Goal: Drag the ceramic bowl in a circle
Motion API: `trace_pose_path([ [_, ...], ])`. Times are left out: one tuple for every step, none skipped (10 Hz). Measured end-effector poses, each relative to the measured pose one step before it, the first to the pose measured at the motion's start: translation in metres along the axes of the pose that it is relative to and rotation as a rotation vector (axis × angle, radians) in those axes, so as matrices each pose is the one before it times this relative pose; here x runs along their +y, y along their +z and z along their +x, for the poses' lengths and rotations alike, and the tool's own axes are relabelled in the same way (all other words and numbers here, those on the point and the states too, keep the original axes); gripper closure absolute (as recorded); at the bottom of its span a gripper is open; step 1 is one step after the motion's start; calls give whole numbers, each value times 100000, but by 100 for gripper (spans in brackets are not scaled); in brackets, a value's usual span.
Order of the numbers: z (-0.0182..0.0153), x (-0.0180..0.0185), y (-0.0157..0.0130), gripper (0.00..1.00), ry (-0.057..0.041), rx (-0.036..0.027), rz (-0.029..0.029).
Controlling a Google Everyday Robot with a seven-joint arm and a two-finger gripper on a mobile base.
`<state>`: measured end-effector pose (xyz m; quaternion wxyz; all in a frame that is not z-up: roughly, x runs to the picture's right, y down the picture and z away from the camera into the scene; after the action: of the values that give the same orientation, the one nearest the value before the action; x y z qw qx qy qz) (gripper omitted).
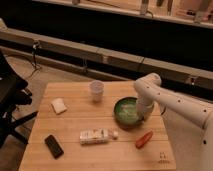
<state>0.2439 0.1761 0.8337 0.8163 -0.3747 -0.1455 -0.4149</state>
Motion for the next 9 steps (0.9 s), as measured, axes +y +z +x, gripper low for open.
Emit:
trace_pose_path([
  [529,148,-61,99,73,431,40],
  [91,-590,-92,99,-344,-1,196],
  [-231,-844,-124,99,-434,38,132],
  [-301,-1242,-230,99,-684,176,399],
  [-31,-809,-146,99,-472,54,376],
  [69,-208,-86,99,-118,164,105],
  [-87,28,49,99,-522,-104,186],
  [124,59,-63,99,-647,296,352],
  [106,-35,-93,99,-754,374,190],
])
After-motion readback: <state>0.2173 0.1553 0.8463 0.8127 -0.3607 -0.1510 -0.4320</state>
